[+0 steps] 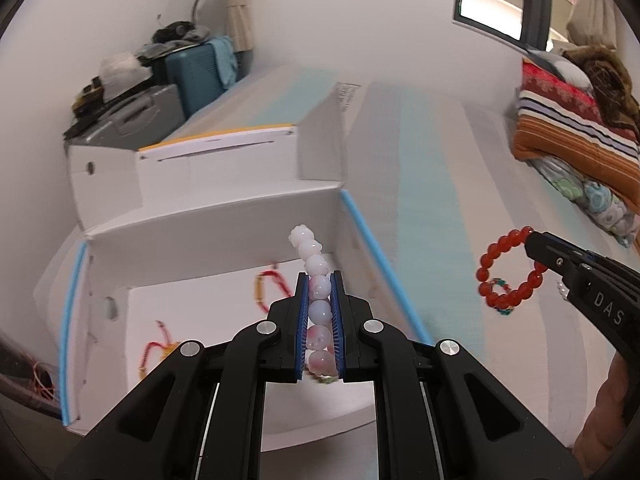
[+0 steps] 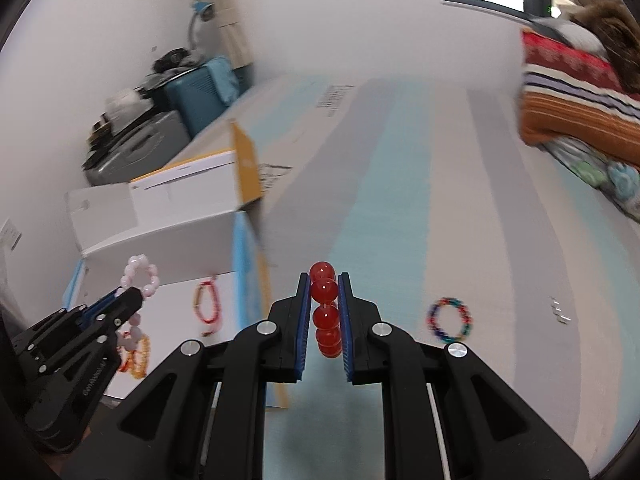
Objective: Organize jewelry
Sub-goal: 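Carry the red bead bracelet in the right tool while the left tool carries the white bracelet into the box, then open both tools to drop the bracelets into the white box, then move both open tools back over the multicolour bracelet and pearl earring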
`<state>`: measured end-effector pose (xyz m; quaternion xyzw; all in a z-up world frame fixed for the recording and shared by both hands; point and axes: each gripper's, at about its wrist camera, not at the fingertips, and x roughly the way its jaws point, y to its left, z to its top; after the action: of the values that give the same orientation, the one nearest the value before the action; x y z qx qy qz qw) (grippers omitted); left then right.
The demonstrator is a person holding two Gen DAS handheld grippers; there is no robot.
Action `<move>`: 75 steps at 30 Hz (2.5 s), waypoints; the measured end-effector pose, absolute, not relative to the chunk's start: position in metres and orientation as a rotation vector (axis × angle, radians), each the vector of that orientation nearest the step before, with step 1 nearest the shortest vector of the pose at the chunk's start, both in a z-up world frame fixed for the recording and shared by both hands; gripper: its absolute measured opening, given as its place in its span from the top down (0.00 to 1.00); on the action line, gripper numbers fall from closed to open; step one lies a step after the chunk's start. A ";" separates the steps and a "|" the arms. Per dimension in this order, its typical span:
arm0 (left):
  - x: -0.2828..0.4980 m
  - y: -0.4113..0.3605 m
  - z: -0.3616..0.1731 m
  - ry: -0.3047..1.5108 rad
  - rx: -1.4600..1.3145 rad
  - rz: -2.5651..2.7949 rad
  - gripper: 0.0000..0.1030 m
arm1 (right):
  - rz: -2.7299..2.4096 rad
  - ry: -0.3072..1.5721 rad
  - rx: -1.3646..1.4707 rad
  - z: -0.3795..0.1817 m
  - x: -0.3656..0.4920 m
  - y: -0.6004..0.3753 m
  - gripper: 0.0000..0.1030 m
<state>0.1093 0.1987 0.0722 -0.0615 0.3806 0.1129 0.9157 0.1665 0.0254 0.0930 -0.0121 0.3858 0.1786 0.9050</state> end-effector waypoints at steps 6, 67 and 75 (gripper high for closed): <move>0.096 0.237 0.067 0.791 -0.148 0.289 0.90 | 0.440 0.800 -0.064 0.089 0.156 0.079 0.88; 0.057 0.316 0.040 0.812 -0.217 0.421 0.06 | 0.409 0.822 -0.116 0.057 0.137 0.141 0.09; 0.069 0.276 0.046 0.810 -0.200 0.361 0.05 | 0.288 0.800 -0.111 0.071 0.143 0.082 0.07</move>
<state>0.0694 0.2761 0.0460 -0.0966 0.3913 0.1745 0.8984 0.1435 0.0818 0.0708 -0.0538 0.3877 0.1394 0.9096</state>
